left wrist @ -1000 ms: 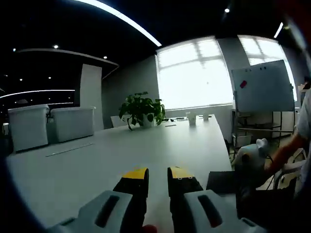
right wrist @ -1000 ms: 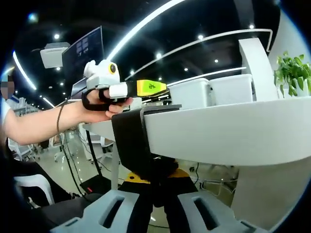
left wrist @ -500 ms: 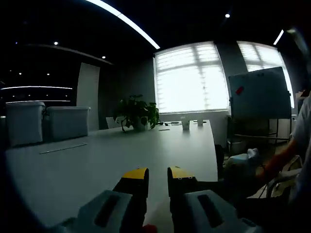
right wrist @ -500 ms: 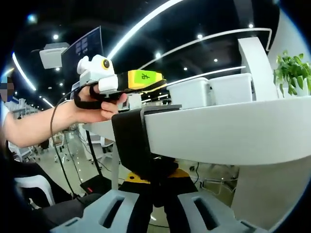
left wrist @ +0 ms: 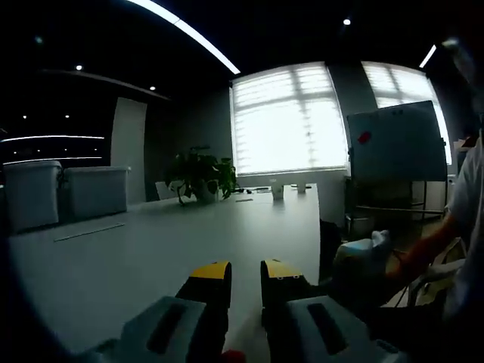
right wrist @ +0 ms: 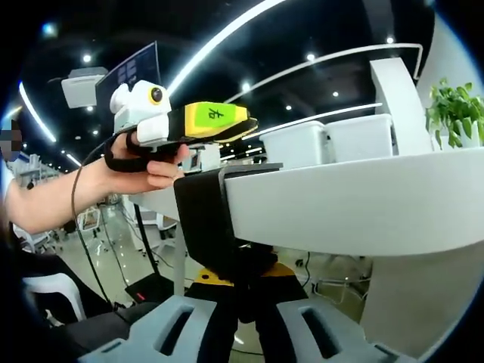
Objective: Clamp the fixed fixture on the desktop, loosen the retaining clip, secure it to the edge of the desk, and tighten the retaining clip.
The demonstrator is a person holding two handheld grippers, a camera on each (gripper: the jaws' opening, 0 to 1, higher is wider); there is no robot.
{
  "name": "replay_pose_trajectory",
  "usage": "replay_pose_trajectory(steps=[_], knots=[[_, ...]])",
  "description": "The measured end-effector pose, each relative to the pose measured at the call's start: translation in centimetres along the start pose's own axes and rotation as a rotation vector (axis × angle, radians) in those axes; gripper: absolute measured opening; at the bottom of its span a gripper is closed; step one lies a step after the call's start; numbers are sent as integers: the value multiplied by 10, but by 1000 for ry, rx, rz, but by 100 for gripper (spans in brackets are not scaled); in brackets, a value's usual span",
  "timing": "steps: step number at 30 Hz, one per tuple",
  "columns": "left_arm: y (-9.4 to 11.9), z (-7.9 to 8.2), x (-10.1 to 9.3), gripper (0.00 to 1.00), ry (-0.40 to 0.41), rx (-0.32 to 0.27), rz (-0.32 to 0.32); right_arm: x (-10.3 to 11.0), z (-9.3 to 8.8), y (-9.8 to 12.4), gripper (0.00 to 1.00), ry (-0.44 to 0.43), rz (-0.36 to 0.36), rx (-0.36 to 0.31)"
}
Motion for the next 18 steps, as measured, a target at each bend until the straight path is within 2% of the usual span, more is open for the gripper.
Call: replay_pose_trajectory(steps=[4,12,18], knots=[[-5,-7,-16,16,-26,43,-36,0,0,0,6,1,-1,2],[0,-8,-29,16,-40,55,-48,0,0,0,6,-5,-3,2],[6,-1,-43,16,-21,3,-74,0,0,0,6,-8,-7,-2]])
Point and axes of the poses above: the point that each gripper's makers call its tool centre point, and the gripper's own axes: y roughly backward along the fingers, x roughly to its left, z roughly out of its top, the point moved 2 cm from there along y, roughly backward along the fingers, and after that the axes turned 8 degrees about x, right-handed, at the moved point
